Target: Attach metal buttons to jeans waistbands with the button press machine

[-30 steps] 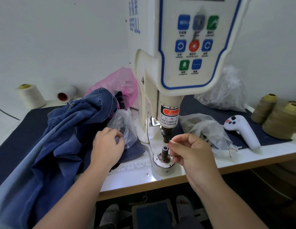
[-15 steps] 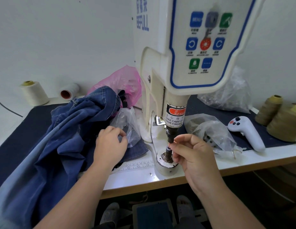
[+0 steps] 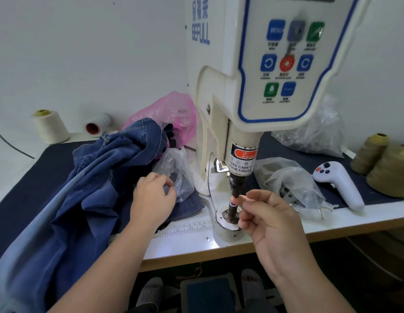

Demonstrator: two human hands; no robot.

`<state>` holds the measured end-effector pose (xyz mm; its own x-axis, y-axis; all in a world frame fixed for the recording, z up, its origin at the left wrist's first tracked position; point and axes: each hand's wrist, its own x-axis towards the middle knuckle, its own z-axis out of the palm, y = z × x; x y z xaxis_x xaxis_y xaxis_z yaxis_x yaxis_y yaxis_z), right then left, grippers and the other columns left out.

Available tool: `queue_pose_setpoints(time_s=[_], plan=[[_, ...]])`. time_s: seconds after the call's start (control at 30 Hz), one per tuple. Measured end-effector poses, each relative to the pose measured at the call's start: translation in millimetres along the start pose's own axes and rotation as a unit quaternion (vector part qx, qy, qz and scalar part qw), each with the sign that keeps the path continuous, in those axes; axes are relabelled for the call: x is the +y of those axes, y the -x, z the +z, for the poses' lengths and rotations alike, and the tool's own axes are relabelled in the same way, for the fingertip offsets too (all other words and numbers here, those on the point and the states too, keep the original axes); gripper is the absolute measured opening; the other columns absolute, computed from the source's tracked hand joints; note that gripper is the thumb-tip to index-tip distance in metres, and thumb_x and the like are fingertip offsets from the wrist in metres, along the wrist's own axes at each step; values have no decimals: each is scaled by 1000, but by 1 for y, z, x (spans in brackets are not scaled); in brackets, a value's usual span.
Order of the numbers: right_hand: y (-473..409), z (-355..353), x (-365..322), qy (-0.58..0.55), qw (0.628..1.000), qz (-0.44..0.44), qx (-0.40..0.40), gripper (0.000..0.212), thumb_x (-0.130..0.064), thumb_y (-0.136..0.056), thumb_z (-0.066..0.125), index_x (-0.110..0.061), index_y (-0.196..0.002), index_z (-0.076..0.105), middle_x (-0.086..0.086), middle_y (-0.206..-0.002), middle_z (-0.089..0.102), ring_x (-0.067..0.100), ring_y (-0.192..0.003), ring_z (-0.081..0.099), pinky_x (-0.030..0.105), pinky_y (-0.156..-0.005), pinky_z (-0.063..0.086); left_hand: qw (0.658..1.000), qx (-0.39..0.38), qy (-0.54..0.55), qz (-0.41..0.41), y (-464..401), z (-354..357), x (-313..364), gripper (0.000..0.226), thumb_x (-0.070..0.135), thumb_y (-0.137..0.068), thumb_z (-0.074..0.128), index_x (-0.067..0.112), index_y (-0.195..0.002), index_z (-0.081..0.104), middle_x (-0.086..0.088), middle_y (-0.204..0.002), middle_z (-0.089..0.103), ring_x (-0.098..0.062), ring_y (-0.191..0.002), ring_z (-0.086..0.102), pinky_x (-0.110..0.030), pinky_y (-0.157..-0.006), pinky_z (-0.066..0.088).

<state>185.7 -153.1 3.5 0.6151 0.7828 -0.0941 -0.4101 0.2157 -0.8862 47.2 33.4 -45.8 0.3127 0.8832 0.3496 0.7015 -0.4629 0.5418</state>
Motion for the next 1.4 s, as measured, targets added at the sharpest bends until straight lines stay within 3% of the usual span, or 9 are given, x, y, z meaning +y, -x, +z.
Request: queue_pose_setpoints(time_s=[0.3,0.47,0.6,0.87,0.93,1.0,1.13,1.27,1.4], plan=[[12,8,1,-50,999,-21,-3,34,9,-85,60,-19,-71,74,21,-93,72,12,-57,58,23,-49,50,1000,-4,-7,-2,0,1,0,10,21,-92,60,19,-96,68,3,-108,57,-21,-104,47,-43,-90,46],[17,9,0,-80,997,-8,-9,17,-10,-60,71,-22,-70,77,21,-94,70,13,-56,59,25,-48,50,1000,-11,-8,7,1,-3,2,12,20,-92,59,18,-99,68,3,-109,57,-21,-105,47,-41,-92,44],[17,6,4,-91,996,12,-6,26,-6,-64,64,-11,-89,68,21,-102,73,13,-56,60,26,-49,52,999,-24,-16,41,1,-15,8,16,18,-92,58,16,-106,66,0,-113,57,-21,-104,50,-40,-92,45],[18,-2,5,-76,997,15,25,17,2,-73,62,-5,-88,64,20,-99,74,15,-52,61,28,-47,54,974,163,45,149,-43,-82,33,13,7,-86,58,14,-93,66,5,-90,60,-17,-86,55,-26,-77,38],[20,-3,5,-68,997,17,34,17,11,-83,56,-4,-87,64,20,-95,74,16,-51,61,28,-46,53,981,156,-50,107,-69,-94,25,22,13,-86,58,10,-107,64,-7,-104,63,-29,-99,55,-36,-84,42],[21,-3,8,-61,997,15,49,23,16,-86,52,-3,-83,65,20,-87,74,16,-49,59,27,-44,52,978,61,-197,-5,-90,-96,10,49,30,-85,64,9,-127,52,-17,-127,55,-39,-117,49,-45,-97,40],[24,-3,13,-58,996,9,60,28,23,-85,46,1,-79,63,21,-68,67,16,-42,55,26,-38,48,956,-82,-242,-145,-94,-78,-19,86,47,-76,73,14,-144,31,-17,-143,40,-44,-129,43,-52,-100,38],[26,-10,20,-39,998,8,56,36,26,-84,45,0,-70,66,20,-60,63,18,-40,54,26,-37,47,957,-1,-277,-86,-93,-66,-36,42,19,-85,58,9,-125,47,-19,-121,56,-42,-110,58,-44,-77,48],[29,-14,26,-19,999,-2,42,48,28,-82,46,-5,-58,70,21,-59,61,19,-40,53,26,-37,46,976,90,-178,-89,-92,-97,-49,29,10,-81,57,13,-110,54,-20,-99,64,-42,-93,62,-40,-68,44]])
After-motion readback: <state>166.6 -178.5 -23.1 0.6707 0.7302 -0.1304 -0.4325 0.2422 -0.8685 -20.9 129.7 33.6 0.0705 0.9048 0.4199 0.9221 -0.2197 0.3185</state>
